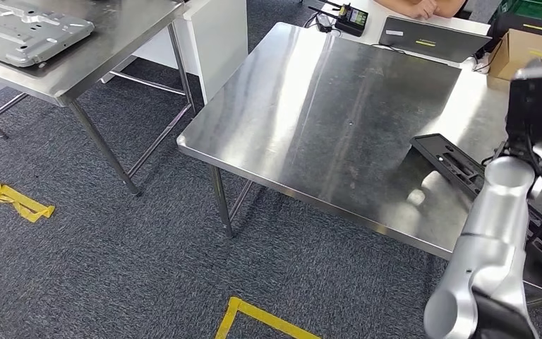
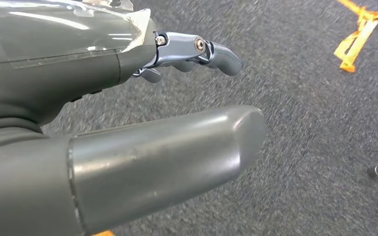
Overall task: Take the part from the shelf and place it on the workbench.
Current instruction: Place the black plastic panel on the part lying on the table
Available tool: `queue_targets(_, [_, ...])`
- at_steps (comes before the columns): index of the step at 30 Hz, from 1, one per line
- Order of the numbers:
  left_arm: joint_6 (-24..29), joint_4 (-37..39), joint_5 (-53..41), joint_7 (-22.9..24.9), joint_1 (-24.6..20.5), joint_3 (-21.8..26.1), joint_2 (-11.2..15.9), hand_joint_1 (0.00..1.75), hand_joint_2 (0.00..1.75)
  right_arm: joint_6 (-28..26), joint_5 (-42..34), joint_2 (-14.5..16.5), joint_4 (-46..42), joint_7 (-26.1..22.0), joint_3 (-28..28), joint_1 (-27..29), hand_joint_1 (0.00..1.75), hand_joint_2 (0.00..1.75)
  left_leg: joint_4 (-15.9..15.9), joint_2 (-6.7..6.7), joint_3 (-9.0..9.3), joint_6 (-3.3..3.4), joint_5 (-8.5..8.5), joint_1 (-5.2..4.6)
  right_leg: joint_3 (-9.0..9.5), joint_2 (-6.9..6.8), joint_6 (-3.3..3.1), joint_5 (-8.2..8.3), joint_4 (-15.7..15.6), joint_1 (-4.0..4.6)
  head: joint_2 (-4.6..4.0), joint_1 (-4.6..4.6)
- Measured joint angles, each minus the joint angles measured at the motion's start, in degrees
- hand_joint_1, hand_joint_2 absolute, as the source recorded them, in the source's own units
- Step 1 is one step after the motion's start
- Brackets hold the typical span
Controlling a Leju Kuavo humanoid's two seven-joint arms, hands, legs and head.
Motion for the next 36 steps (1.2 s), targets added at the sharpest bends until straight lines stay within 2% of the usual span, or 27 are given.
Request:
queue_targets(3, [-0.2,0.0,0.6,0.0,0.5,0.4,-0.4,0.00,0.00,-3.5,-5.1,2.6,-11.8,-4.3,2.9,10.2,0.00,0.00,0.0,-0.09,-0.04,0.30,-0.26,-0.22,0.35,-0.04,0.22,0.15,-0.4,-0.25,0.00,-0.01])
queue_targets(5, [-0.2,0.2,0.6,0.0,0.5,0.6,-0.6,0.00,0.00,-5.3,-8.1,4.7,-18.7,-7.5,4.4,17.0,0.00,0.00,-0.9,-0.22,0.56,0.76,0.17,0.14,0.82,0.15,0.44,-0.05,-0.5,-0.28,0.00,-0.02])
queue_targets(6, [-0.2,0.4,0.6,0.0,0.5,0.8,-0.7,0.00,0.00,-6.0,-9.7,6.1,-22.3,-9.3,5.1,21.3,0.00,0.00,-1.6,-0.36,0.98,0.94,0.59,0.45,0.59,0.71,0.35,-0.78,0.4,-0.19,0.00,0.05])
queue_targets(7, [-0.2,0.7,0.6,-0.1,0.4,1.0,-0.9,0.00,0.00,-6.6,-11.3,7.7,-25.8,-11.1,6.0,26.1,0.00,0.00,-2.2,-0.56,1.34,1.05,0.89,0.77,-0.20,1.45,0.10,-2.10,2.4,-0.16,0.00,0.18])
queue_targets(9, [-0.1,1.4,0.3,-0.1,0.4,1.4,-1.6,0.00,0.00,-7.6,-13.4,11.0,-31.7,-13.2,8.4,35.1,0.00,0.00,-2.6,-0.99,1.30,1.05,1.19,0.95,-3.84,2.83,-0.40,-5.75,9.9,-0.47,0.00,0.40])
queue_targets(10, [0.0,1.7,0.2,-0.1,0.3,1.6,-1.9,0.00,0.00,-8.0,-13.8,12.4,-33.7,-13.5,9.6,38.3,0.00,0.00,-2.6,-1.09,1.05,0.86,1.32,0.97,-5.73,3.10,-0.36,-7.08,13.5,-0.62,0.00,0.44])
queue_targets(11, [0.0,2.0,0.1,-0.1,0.3,1.8,-2.2,0.00,0.00,-8.3,-14.0,13.4,-35.3,-13.6,10.5,40.6,0.00,0.00,-2.6,-1.12,0.78,0.60,1.48,1.03,-6.86,3.18,-0.04,-7.58,15.5,-0.81,0.00,0.43])
queue_targets(12, [0.0,2.3,0.0,-0.1,0.3,1.9,-2.5,0.00,0.00,-8.5,-14.1,14.2,-36.5,-13.7,11.2,42.1,0.00,0.00,-2.6,-1.10,0.54,0.30,1.68,1.16,-6.75,3.19,0.57,-7.02,15.2,-0.97,0.00,0.43])
queue_targets(13, [0.0,2.5,-0.1,-0.1,0.2,2.0,-2.7,0.00,0.00,-8.4,-14.3,14.8,-37.5,-13.7,11.6,43.3,0.00,0.00,-2.5,-1.09,0.32,-0.06,1.90,1.38,-5.33,3.19,1.39,-5.61,12.4,-1.21,0.00,0.44])
queue_targets(14, [0.0,2.7,-0.3,-0.1,0.1,2.1,-2.8,0.00,0.00,-8.1,-14.7,15.5,-38.4,-13.5,11.9,44.2,0.00,0.00,-2.4,-1.10,0.10,-0.50,2.13,1.57,-3.12,3.19,2.21,-3.92,8.1,-1.57,0.00,0.44])
queue_targets(15, [0.1,2.8,-0.6,-0.1,0.0,2.2,-2.9,0.00,0.00,-7.6,-15.1,16.2,-39.0,-13.4,12.2,44.9,0.00,0.00,-2.3,-1.15,-0.10,-0.98,2.37,1.69,-1.10,3.19,2.74,-2.13,4.4,-1.73,0.00,0.46])
queue_targets(16, [0.3,2.8,-0.8,-0.1,0.0,2.3,-3.0,0.00,0.00,-6.9,-15.6,16.9,-39.5,-13.3,12.4,45.4,0.00,0.00,-2.1,-1.20,-0.21,-1.49,2.55,1.69,0.10,3.31,2.88,-0.72,1.8,-1.79,0.00,0.45])
queue_targets(17, [0.4,2.9,-0.9,-0.1,-0.1,2.4,-3.1,0.00,0.00,-6.2,-15.9,17.6,-39.9,-13.2,12.5,45.7,0.00,0.00,-1.8,-1.25,-0.33,-1.96,2.70,1.62,0.46,3.46,2.51,-0.04,0.7,-1.76,0.00,0.45])
queue_targets(19, [0.6,2.8,-0.4,-0.1,0.0,2.9,-3.3,0.00,0.00,-4.8,-16.1,19.2,-40.1,-13.1,12.7,46.0,0.00,0.00,-1.6,-1.30,-0.52,-2.73,3.00,1.63,-0.46,3.74,1.08,0.38,1.2,-1.68,0.00,0.31])
queue_targets(20, [0.6,2.8,0.0,-0.1,0.2,3.2,-3.4,0.00,0.00,-4.2,-16.0,19.9,-40.1,-13.2,12.8,46.1,0.00,0.00,-1.4,-1.24,-0.74,-2.99,2.72,1.83,-0.75,3.69,0.24,0.45,1.3,-1.81,0.00,0.21])
queue_targets(21, [0.7,2.7,0.4,-0.1,0.5,3.6,-3.6,0.00,0.00,-3.7,-15.9,20.7,-40.0,-13.2,12.9,46.1,0.00,0.00,-0.6,-1.06,-1.10,-3.17,1.46,2.01,-1.16,3.60,-0.53,0.79,1.3,-1.86,0.00,0.09])
queue_targets(22, [0.8,2.6,0.7,-0.1,0.9,4.1,-3.7,0.00,0.00,-3.2,-15.8,21.4,-40.0,-13.3,13.0,46.1,0.00,0.00,1.3,-0.88,-1.75,-3.27,-0.83,2.18,-1.62,3.49,-1.29,1.25,1.3,-1.84,0.00,-0.01])
queue_targets(24, [1.2,2.5,1.1,-0.1,1.3,4.9,-3.9,0.00,0.00,-2.3,-15.8,22.7,-39.9,-13.5,13.1,46.4,0.00,0.00,8.2,-0.59,-3.75,-3.32,-7.01,2.21,-2.60,3.23,-2.34,2.18,1.4,-1.35,0.00,-0.11])
queue_targets(25, [1.4,2.5,1.2,-0.1,1.4,5.3,-4.1,0.00,0.00,-1.9,-15.9,23.2,-39.9,-13.5,13.1,46.7,0.00,0.00,12.1,-0.57,-4.61,-3.34,-9.23,2.20,-3.16,3.09,-2.59,2.66,1.4,-1.06,0.00,-0.13])
queue_targets(26, [1.6,2.4,1.2,-0.1,1.6,5.7,-4.2,0.00,0.00,-1.5,-16.0,23.6,-39.8,-13.6,13.1,46.9,0.00,0.00,14.7,-0.57,-4.84,-3.30,-10.21,2.19,-3.72,2.98,-2.67,3.13,1.5,-0.78,0.00,-0.13])
queue_targets(27, [1.7,2.3,1.2,-0.1,1.8,6.0,-4.4,0.00,0.00,-1.2,-16.1,23.9,-39.8,-13.6,13.2,47.0,0.00,0.00,15.3,-0.56,-4.08,-3.15,-10.08,2.19,-4.25,2.91,-2.65,3.58,1.5,-0.54,0.00,-0.14])
queue_targets(28, [1.8,2.1,1.2,-0.1,1.9,6.4,-4.6,0.00,0.00,-0.9,-16.3,24.1,-39.7,-13.6,13.2,47.1,0.00,0.00,13.7,-0.53,-2.10,-2.92,-9.10,2.17,-4.78,2.88,-2.55,3.97,1.5,-0.37,0.00,-0.13])
queue_targets(30, [1.8,1.6,1.2,-0.1,2.2,7.0,-4.9,0.00,0.00,-0.6,-16.5,24.4,-39.7,-13.6,13.4,47.2,0.00,0.00,5.4,-0.41,4.26,-2.31,-7.14,1.98,-5.41,2.83,-2.22,4.57,1.6,-0.11,0.00,-0.13])
queue_targets(31, [1.9,1.4,1.2,-0.1,2.2,7.3,-5.1,0.00,0.00,-0.5,-16.6,24.6,-39.7,-13.6,13.5,47.2,0.00,0.00,1.8,-0.35,6.79,-2.11,-6.55,1.78,-5.54,2.73,-1.94,4.85,1.6,-0.02,0.00,-0.06])
queue_targets(32, [1.9,1.2,1.2,-0.1,2.2,7.6,-5.2,0.00,0.00,-0.5,-16.8,24.6,-39.7,-13.6,13.6,47.2,0.00,0.00,-0.6,-0.32,8.32,-1.97,-6.35,1.50,-5.57,2.60,-1.61,5.13,1.6,0.06,0.00,-0.01])
queue_targets(34, [1.9,1.0,1.2,-0.1,2.3,8.1,-5.3,0.00,0.00,-0.4,-17.0,24.7,-39.6,-13.7,13.8,47.2,0.00,0.00,-1.5,-0.35,8.43,-1.69,-5.89,0.93,-5.64,2.37,-0.70,5.78,1.4,-0.07,0.00,0.09])
queue_targets(36, [2.0,0.8,1.0,-0.1,2.4,8.7,-5.5,0.00,0.00,-0.6,-17.2,24.7,-39.5,-13.7,13.9,47.3,0.00,0.00,-2.1,-0.19,7.65,-0.86,-4.90,0.87,-6.36,2.41,-0.19,5.26,2.1,-0.19,0.00,0.10])
